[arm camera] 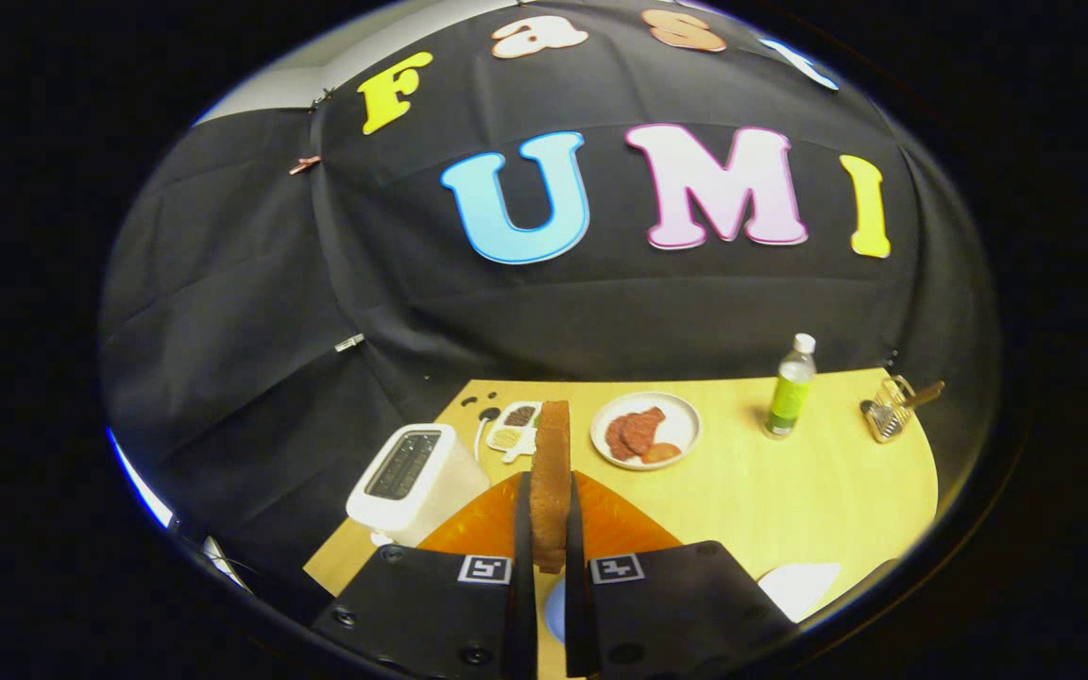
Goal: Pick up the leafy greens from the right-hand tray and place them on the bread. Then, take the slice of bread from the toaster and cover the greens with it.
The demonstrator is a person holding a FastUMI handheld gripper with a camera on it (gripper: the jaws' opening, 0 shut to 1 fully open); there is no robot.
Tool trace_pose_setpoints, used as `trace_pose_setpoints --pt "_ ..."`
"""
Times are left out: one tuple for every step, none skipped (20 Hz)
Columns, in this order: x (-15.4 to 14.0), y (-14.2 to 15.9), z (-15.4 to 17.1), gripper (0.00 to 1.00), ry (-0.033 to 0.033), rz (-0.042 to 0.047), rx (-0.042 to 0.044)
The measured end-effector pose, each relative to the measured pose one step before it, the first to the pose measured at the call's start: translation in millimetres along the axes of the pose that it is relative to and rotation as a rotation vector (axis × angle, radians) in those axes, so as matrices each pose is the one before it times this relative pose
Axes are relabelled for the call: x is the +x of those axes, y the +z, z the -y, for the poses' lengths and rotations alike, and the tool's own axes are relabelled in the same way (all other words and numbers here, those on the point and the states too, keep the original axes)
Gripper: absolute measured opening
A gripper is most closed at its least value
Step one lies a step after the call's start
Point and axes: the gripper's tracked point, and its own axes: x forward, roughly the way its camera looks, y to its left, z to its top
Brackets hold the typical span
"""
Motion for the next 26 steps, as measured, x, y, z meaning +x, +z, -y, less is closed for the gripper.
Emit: trace_pose_setpoints --pt "-5.88 -13.58 9.18 0.16 -0.01113 -0.00742 0.00494" --pt "-5.99 -12.16 7.43 0.16 -0.00784 -0.00944 0.0115" --pt "-2.45 -13.48 5.94 0.16 -0.00302 -0.01363 0.01852" --pt "0.89 -11.68 4.26 0.16 0.00013 -0.00895 0.0227" --pt "2.86 -12.1 2.4 0.15 0.00468 -0.00908 0.01723" --pt "4.07 -12.57 0.8 0.15 0.008 -0.01216 0.01442" --pt "5.17 -12.0 0.48 0.16 0.01146 -0.00854 0.01222" --pt "6.48 -13.17 -0.63 0.16 0.00968 -0.0147 0.01195" --pt "4.08 -11.62 -0.03 0.16 0.01082 -0.01191 0.02349" --pt "4.06 -9.15 -0.42 0.16 0.0108 -0.00783 0.02666" --pt "5.09 -7.54 0.88 0.16 0.0063 -0.00759 0.02167" --pt "5.81 -7.83 4.2 0.16 -0.00416 -0.00671 0.011" --pt "4.82 -7.4 7.24 0.16 -0.01187 -0.00726 0.00923" --pt "4.6 -4.94 7.79 0.16 -0.01293 -0.00693 0.01674" --pt "2.44 -5.66 8.1 0.16 -0.01848 -0.01688 0.0191" --pt "1.81 -7.02 7.2 0.16 -0.01786 -0.01056 0.01858" --pt "2.14 -4.37 10.92 0.16 -0.02147 -0.00409 0.01606" --pt "1.91 -0.63 9.8 0.16 -0.0187 0.00306 0.01383" --pt "0.78 -0.45 9.26 0.16 -0.01903 0.0057 0.01215" --pt "0.86 -0.18 6.75 0.16 -0.00984 0.0012 0.00808" --pt "1.22 -1.79 5.15 0.16 -0.0058 -0.00451 0.00011" --pt "1.16 -2.76 5.87 0.16 -0.01102 -0.01058 -0.00182" --pt "1.42 -3.0 6.33 0.16 -0.01504 -0.01101 0.00193" --pt "-0.47 -3.11 5.7 0.19 -0.01442 -0.00727 -0.00178" --pt "-0.23 -1.56 7.31 0.25 -0.02192 -0.0046 -0.00816" --pt "0.26 -0.85 2.75 0.32 -0.00818 -0.00268 -0.00802"
